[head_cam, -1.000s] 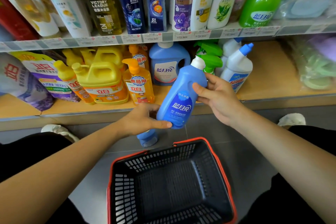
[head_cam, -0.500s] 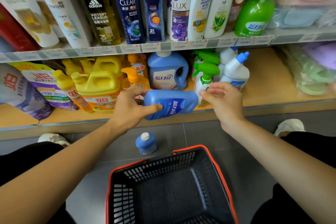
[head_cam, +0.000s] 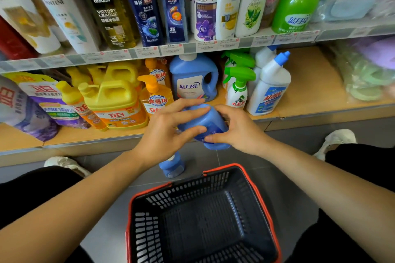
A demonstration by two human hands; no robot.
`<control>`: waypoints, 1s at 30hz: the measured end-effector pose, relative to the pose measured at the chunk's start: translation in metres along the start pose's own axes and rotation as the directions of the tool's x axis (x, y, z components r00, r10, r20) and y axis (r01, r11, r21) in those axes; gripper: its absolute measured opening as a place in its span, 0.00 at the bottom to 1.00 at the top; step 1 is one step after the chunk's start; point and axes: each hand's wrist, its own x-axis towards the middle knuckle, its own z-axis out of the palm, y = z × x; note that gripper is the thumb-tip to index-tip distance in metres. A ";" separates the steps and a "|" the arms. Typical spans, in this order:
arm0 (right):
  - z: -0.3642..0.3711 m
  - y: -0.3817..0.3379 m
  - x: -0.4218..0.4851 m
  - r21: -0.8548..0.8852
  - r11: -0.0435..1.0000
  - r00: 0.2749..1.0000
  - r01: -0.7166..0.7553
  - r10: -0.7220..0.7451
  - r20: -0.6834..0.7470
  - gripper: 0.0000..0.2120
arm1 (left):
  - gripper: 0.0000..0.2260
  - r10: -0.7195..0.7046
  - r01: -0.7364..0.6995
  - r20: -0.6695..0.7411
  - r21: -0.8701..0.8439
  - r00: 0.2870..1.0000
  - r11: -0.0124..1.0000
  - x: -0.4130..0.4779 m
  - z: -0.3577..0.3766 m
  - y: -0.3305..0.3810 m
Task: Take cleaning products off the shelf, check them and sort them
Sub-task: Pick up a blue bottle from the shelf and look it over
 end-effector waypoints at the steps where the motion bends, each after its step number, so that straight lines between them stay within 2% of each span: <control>1: 0.001 0.000 0.000 0.043 0.999 1.000 -0.010 0.010 -0.015 0.25 | 0.18 0.042 -0.042 0.015 0.016 0.999 0.999 0.000 0.000 -0.001; 3: 0.003 0.001 -0.001 0.110 0.994 0.999 -0.016 0.020 -0.041 0.25 | 0.17 0.121 -0.121 0.019 0.055 0.993 0.991 -0.002 0.001 -0.004; 6: 0.004 0.002 -0.001 0.141 0.989 0.998 -0.031 0.039 -0.050 0.28 | 0.15 0.243 -0.233 -0.051 0.147 0.969 0.961 -0.004 0.002 -0.010; 9: 0.003 0.004 -0.001 0.149 0.988 0.998 -0.042 0.050 -0.050 0.28 | 0.12 0.296 -0.272 -0.099 0.203 0.950 0.941 -0.006 -0.002 -0.016; 12: 0.001 0.005 -0.001 0.160 0.986 0.996 -0.053 0.063 -0.061 0.27 | 0.13 0.171 -0.136 -0.157 0.211 0.973 0.968 -0.006 -0.008 -0.020; 15: -0.003 0.004 0.000 0.166 0.984 0.995 -0.058 0.070 -0.070 0.28 | 0.18 -0.035 0.042 -0.075 0.095 0.997 0.995 -0.005 -0.012 -0.021; 18: -0.004 0.003 0.000 0.136 0.990 0.996 -0.038 0.049 -0.078 0.29 | 0.21 -0.050 0.049 0.039 0.015 0.998 0.999 -0.003 -0.011 -0.019; 21: -0.001 0.000 -0.002 0.146 0.989 0.997 -0.022 0.032 -0.070 0.30 | 0.21 -0.049 0.054 0.091 -0.055 0.995 0.997 -0.001 -0.011 -0.017; 24: 0.002 -0.003 -0.004 0.168 0.986 0.999 0.009 -0.001 -0.049 0.34 | 0.18 -0.049 0.051 0.025 -0.115 0.999 0.992 -0.002 -0.009 -0.015; 26: 0.003 -0.006 -0.004 0.194 0.980 0.998 0.041 -0.032 -0.047 0.39 | 0.17 -0.164 0.145 -0.063 -0.233 0.984 0.962 -0.003 -0.005 -0.013; 28: 0.003 -0.009 -0.004 0.219 0.973 0.997 0.067 -0.057 -0.055 0.40 | 0.20 -0.328 0.262 -0.122 -0.378 0.937 0.888 -0.003 0.001 -0.012; 30: 0.003 -0.008 -0.004 0.217 0.973 0.995 0.075 -0.060 -0.078 0.39 | 0.25 -0.393 0.319 -0.113 -0.402 0.913 0.858 -0.007 0.007 -0.015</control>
